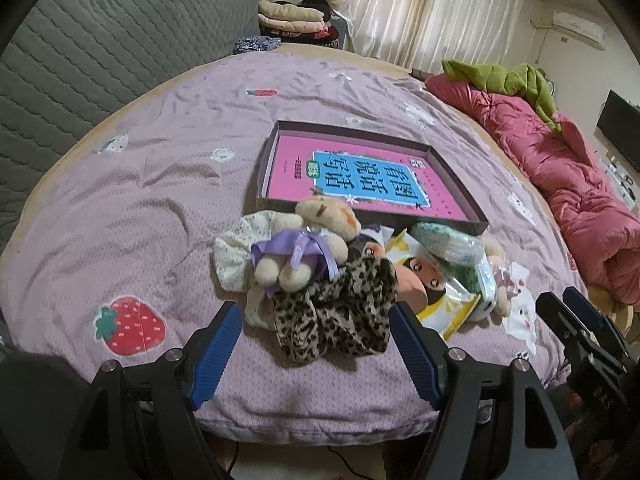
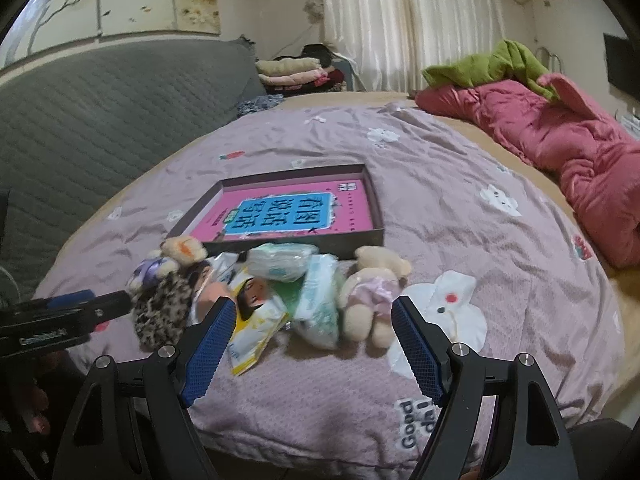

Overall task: Organize soft objects
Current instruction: 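Grasp the purple-dress teddy with the left tool while the right tool grasps the pink-dress teddy, then lift both teddies and carry them over the picture book in the box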

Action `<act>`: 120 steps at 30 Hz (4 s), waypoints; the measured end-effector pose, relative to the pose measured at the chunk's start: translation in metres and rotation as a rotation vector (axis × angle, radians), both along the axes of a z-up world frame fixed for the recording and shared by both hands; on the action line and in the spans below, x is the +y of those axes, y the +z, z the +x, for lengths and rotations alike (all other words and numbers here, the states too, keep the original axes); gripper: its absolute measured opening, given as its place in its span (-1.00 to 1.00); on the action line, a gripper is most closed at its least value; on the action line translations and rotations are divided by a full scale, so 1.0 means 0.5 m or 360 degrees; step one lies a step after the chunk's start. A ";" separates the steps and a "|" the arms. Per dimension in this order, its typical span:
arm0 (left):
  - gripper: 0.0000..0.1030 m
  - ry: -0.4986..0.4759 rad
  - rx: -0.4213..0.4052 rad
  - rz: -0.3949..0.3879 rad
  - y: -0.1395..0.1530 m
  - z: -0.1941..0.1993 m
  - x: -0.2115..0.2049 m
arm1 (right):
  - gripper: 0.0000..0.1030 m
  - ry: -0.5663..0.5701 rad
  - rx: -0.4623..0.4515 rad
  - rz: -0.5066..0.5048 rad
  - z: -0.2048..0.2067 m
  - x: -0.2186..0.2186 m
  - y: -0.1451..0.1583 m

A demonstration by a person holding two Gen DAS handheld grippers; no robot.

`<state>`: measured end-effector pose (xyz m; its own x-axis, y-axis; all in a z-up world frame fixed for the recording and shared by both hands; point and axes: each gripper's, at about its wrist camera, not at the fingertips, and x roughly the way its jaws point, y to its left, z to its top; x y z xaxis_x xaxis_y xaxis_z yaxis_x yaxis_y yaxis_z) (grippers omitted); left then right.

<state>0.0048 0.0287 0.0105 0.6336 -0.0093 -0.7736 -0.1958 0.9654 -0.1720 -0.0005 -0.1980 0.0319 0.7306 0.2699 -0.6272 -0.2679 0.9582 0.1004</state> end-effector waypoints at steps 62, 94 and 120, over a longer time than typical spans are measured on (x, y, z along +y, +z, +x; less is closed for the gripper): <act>0.21 -0.0278 0.0254 -0.0137 -0.109 0.222 0.058 | -0.02 -0.0040 0.0537 -0.0031 0.251 -0.024 -0.166; -0.02 -0.0237 -0.0073 -0.0258 -0.028 0.209 0.087 | -0.12 0.0108 0.0126 -0.0011 0.219 0.027 -0.034; -0.02 -0.0107 -0.0135 -0.0225 -0.032 0.317 0.132 | -0.12 0.0176 -0.0080 -0.0076 0.296 0.038 0.012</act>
<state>0.1633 0.0947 -0.0057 0.6910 -0.1586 -0.7053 -0.1107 0.9409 -0.3201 0.1477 -0.1788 0.0380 0.7290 0.3210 -0.6046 -0.3755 0.9260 0.0388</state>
